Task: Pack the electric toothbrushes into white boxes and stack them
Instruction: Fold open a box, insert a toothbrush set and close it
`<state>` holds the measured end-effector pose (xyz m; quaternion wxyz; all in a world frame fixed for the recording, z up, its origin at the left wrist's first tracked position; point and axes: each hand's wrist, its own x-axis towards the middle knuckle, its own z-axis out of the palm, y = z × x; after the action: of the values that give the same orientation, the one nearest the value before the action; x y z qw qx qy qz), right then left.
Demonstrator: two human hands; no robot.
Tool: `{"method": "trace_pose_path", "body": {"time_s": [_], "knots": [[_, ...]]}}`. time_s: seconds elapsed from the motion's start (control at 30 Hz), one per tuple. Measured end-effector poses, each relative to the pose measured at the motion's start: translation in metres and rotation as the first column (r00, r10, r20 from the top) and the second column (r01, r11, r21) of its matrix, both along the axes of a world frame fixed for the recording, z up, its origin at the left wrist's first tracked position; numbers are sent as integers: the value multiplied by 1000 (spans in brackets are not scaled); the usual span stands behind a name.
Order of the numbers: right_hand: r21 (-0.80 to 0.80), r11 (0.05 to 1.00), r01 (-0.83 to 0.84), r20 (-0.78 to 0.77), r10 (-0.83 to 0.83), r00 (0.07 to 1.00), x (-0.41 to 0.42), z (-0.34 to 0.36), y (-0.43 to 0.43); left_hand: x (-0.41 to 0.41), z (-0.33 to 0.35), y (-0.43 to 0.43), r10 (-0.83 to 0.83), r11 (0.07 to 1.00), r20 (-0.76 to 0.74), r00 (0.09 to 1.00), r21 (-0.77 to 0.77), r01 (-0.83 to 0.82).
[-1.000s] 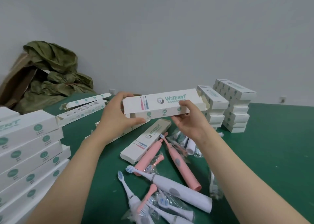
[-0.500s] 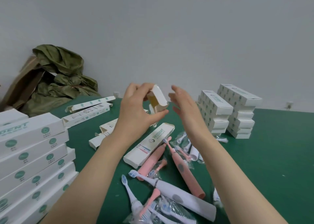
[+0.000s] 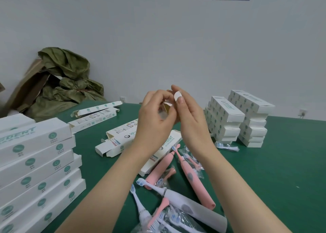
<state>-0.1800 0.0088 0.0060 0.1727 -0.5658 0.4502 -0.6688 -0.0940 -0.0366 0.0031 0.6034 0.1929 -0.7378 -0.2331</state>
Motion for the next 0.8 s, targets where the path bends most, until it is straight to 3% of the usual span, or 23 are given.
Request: {"method": "trace_pose_path", "body": {"time_s": [0.17,0.27,0.4,0.57,0.7,0.8], "knots": [[-10,1000,15,140,-14,990,-6,2,-3,14,-3,-12,-109,993,204,973,62,98],[-3,1000,25,132,-24,991,-5,1,-2,13,-5,-12,-173,984,208,963,84,159],[-22,998,52,35,-51,998,-7,2,1,9,-5,-8,-91,996,72,993,-7,92],[-69,986,151,-160,-160,974,-18,-1,4,7,-2,-6,30,998,117,993,-50,-24],[19,1000,-25,173,22,985,-19,6,3,6,-4,-4,28,995,213,977,-100,-7],[43,999,-22,156,15,988,-19,9,3,2,-8,-1,-8,997,232,973,-67,24]]}}
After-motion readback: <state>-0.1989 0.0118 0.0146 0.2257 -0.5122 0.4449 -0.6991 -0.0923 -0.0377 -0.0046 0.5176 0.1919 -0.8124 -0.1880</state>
